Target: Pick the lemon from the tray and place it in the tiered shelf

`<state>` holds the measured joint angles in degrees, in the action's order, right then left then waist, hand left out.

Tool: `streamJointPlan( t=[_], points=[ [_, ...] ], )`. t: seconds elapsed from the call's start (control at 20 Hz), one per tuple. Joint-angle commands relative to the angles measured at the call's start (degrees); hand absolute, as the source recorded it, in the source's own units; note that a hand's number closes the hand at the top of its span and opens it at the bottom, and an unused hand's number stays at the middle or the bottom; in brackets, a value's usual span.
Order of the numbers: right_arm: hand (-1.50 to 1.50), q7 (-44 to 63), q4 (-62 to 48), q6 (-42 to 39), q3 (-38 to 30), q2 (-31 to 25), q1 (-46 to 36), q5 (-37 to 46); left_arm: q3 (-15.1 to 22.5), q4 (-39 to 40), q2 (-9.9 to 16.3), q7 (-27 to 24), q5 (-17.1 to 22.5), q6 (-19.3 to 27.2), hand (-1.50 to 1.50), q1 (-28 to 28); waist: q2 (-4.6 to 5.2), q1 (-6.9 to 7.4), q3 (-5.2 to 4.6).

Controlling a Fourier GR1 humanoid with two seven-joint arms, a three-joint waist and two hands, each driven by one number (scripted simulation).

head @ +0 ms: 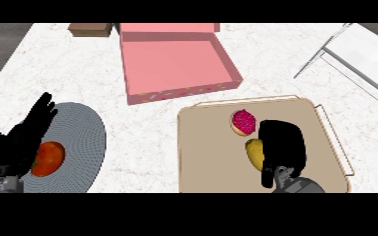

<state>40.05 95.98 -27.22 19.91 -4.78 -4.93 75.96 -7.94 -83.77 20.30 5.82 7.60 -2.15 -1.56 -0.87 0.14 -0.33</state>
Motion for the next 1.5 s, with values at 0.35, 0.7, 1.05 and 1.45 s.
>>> streamJointPlan(
  t=[0.35,0.7,1.05,1.45],
  points=[
    [1.50,0.00,9.90,-2.11,2.88,-1.80,-1.87,4.46,-1.01,4.30,-2.75,-0.84,-2.06,0.02,0.00,2.18,0.81,-0.28,0.31],
    [1.50,6.69,8.53,4.25,-20.65,0.88,-10.07,-3.64,-1.82,-0.78,-1.30,0.69,-0.28,-1.98,0.00,-1.85,0.79,-0.02,0.35],
    [1.50,10.78,21.25,-2.62,-26.92,0.17,-15.11,-9.38,-2.20,2.13,-1.15,1.79,-1.46,-1.78,0.00,1.84,0.64,-0.64,0.32],
    [1.50,21.56,35.92,-8.36,-34.89,3.21,-26.45,-14.70,-1.68,0.43,-2.60,-0.58,-2.27,-2.00,0.00,-1.86,0.42,-0.46,0.27]
  ],
)
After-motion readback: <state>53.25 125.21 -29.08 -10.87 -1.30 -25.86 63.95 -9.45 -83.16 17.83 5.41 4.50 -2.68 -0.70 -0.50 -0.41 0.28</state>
